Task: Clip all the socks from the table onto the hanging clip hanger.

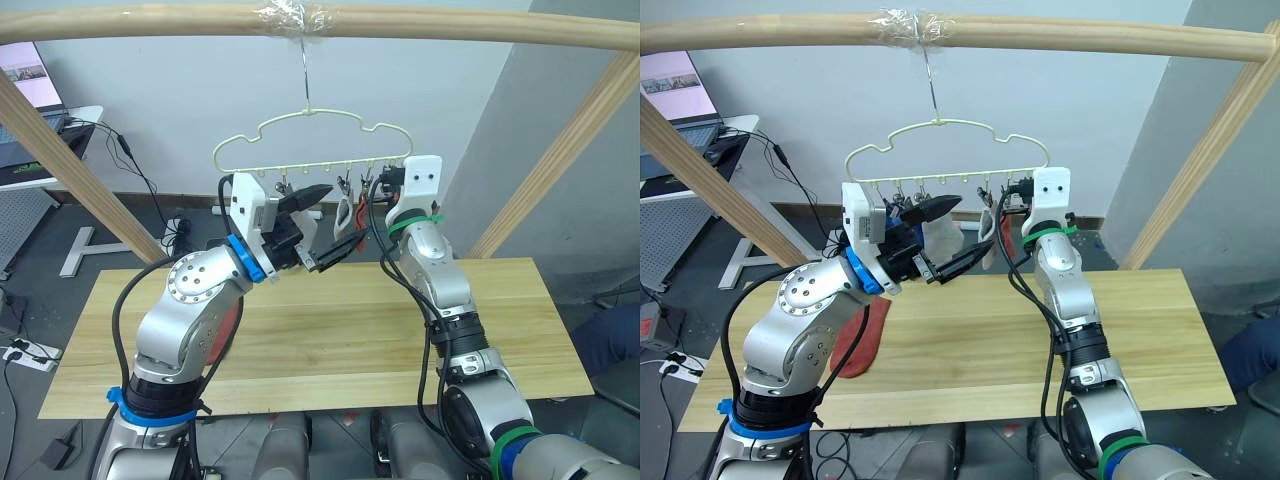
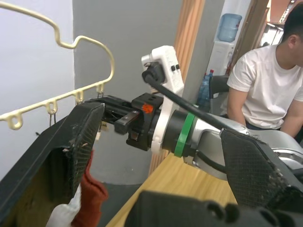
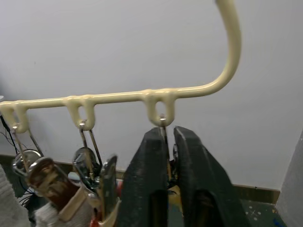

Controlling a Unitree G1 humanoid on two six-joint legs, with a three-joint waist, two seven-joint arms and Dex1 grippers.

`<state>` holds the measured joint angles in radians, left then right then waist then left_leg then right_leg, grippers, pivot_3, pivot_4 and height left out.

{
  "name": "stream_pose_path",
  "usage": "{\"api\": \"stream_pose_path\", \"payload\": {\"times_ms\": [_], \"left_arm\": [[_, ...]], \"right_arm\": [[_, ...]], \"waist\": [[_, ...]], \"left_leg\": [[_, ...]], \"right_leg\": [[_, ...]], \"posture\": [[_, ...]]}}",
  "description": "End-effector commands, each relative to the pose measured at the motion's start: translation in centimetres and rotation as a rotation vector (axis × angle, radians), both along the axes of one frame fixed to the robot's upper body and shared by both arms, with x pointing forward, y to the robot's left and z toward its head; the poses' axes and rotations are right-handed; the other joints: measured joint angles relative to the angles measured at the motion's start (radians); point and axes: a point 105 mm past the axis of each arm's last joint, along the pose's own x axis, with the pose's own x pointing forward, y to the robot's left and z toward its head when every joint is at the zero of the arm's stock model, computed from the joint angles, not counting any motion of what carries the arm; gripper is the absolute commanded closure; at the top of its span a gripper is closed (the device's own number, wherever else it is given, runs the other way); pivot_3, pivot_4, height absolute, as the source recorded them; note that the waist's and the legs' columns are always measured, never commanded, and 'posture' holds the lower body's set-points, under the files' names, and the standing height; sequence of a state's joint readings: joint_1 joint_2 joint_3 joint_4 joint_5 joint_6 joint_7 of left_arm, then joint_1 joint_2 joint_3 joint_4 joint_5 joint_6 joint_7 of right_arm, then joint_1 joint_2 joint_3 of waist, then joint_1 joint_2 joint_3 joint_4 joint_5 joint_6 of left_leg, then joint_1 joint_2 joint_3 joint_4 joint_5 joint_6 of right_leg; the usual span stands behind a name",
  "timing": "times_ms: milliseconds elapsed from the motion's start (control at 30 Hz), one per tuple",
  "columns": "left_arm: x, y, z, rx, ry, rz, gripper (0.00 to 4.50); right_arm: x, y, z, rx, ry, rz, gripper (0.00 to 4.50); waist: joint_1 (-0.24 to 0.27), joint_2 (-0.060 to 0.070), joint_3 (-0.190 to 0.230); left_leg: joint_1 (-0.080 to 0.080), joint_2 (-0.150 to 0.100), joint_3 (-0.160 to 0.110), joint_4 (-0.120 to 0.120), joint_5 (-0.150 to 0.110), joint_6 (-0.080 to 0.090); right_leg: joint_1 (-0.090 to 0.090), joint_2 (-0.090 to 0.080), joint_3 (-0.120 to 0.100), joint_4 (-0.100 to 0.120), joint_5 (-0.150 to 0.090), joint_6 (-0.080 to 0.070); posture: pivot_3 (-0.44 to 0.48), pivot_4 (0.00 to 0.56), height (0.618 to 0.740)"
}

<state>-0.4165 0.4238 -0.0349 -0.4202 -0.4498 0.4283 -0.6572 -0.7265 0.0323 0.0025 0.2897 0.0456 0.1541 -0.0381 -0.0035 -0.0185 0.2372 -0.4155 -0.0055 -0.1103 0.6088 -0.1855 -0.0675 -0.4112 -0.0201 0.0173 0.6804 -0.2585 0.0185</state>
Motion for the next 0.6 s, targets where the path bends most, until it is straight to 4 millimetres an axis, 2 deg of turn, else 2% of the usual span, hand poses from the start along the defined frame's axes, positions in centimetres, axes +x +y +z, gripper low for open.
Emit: {"api": "stream_pose_path", "payload": {"times_ms": [33,167,333,467,600], "left_arm": [[-0.7,-0.4,0.9,-0.018,-0.042,-0.019,0.0],[-0.7,-0.5,0.6,-0.021,-0.035,-0.012,0.0],[1.2,1.6,-3.6,0.039,0.103,0.139,0.0],[3.5,6.0,-8.2,0.079,0.225,0.38,0.0],[4.3,10.6,-11.9,0.187,0.282,0.555,0.0]], "right_arm": [[-0.3,-0.5,1.7,-0.009,-0.068,-0.002,4.49],[-0.6,-1.7,2.0,-0.034,-0.072,0.01,4.49],[-1.4,-2.7,1.8,-0.17,0.019,0.163,4.49],[-2.9,-3.5,1.8,-0.262,0.138,0.315,4.49],[-4.5,-3.8,2.2,-0.302,0.239,0.414,4.49]], "waist": [[0.001,0.0,0.0],[0.001,0.0,0.0],[0.001,0.0,0.0],[0.001,0.0,0.0],[0.001,0.0,0.0]], "left_leg": [[0.0,0.0,0.0,0.0,0.0,0.0],[0.0,0.0,0.0,0.0,0.0,0.0],[0.0,0.0,0.0,0.0,0.0,0.0],[0.0,0.0,0.0,0.0,0.0,0.0],[0.0,0.0,-0.001,0.0,0.0,0.0]], "right_leg": [[0.0,0.0,0.0,0.0,0.0,0.0],[0.0,0.0,0.0,0.0,0.0,0.0],[0.0,0.0,0.0,0.0,0.0,0.0],[0.0,0.0,0.0,0.0,-0.002,0.003],[0.001,0.0,-0.001,0.0,-0.002,0.003]], "posture": [[0.133,0.173,0.74],[0.125,0.177,0.74],[0.1,0.183,0.74],[0.087,0.193,0.74],[0.089,0.199,0.74]]}}
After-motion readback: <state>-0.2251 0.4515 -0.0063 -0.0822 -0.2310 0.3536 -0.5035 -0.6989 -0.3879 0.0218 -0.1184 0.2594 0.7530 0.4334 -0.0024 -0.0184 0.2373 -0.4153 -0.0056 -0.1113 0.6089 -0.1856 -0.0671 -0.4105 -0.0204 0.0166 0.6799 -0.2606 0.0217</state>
